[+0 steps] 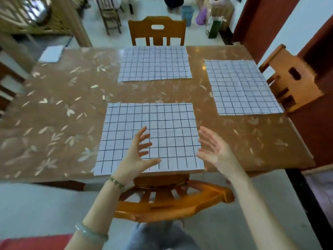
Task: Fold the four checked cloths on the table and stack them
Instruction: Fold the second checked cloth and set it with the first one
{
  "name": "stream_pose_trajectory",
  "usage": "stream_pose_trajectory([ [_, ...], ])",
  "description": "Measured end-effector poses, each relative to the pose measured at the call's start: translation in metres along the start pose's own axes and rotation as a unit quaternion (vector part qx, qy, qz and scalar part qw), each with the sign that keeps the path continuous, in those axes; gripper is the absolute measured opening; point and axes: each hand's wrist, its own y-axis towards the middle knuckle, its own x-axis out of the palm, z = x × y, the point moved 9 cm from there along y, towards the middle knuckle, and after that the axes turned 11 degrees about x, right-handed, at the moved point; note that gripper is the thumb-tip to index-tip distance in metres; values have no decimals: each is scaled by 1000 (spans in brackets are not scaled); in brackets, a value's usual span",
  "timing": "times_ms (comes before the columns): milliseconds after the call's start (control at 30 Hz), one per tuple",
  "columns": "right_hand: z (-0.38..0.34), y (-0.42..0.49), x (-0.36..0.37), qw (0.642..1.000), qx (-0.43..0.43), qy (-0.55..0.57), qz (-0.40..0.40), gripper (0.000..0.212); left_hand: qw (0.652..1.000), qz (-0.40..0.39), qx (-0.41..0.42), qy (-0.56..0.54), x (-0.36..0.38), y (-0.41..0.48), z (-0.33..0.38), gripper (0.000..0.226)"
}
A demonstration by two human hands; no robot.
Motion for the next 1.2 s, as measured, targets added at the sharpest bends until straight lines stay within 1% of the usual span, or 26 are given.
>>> stream_pose_trajectory([
  [133, -5, 27, 22, 999, 4, -16, -33, 68, 998, 45, -37, -4, -31, -2, -23, 97],
  [300, -9, 59, 42, 999, 10, -13, -39, 66, 997, 53, -60, -16, -59, 13, -47, 95],
  [433, -7, 96, 64, 998, 31, -16, -44, 65, 991, 76, -110, -19, -88, 32, -86, 94],
  [500, -1, 118, 78, 997, 45, -55, -41, 67, 983, 99, -155, 22, -105, 39, -112, 92],
  [567, 9, 141, 91, 988, 48, -144, -34, 70, 964, 131, -215, 87, -129, 42, -143, 88],
  [633, 20, 164, 105, 967, 48, -248, -37, 74, 940, 149, -273, 144, -150, 42, -174, 85],
  [700, 35, 186, 119, 934, 49, -349, -51, 81, 914, 156, -312, 206, -166, 42, -195, 83],
  [800, 57, 209, 133, 874, 69, -476, -62, 93, 892, 148, -324, 280, -174, 49, -206, 73],
  [867, 69, 221, 138, 836, 68, -541, -63, 99, 882, 164, -334, 289, -174, 52, -211, 63],
  [967, 86, 231, 145, 783, 60, -613, -83, 111, 859, 176, -353, 326, -173, 53, -215, 63],
  [1033, 97, 235, 148, 767, 65, -629, -105, 116, 843, 182, -365, 350, -172, 55, -216, 67],
  [1100, 102, 236, 149, 759, 63, -638, -117, 118, 834, 187, -380, 355, -171, 58, -216, 70],
  [1200, 106, 238, 149, 753, 58, -643, -125, 119, 834, 195, -393, 334, -170, 62, -219, 73],
])
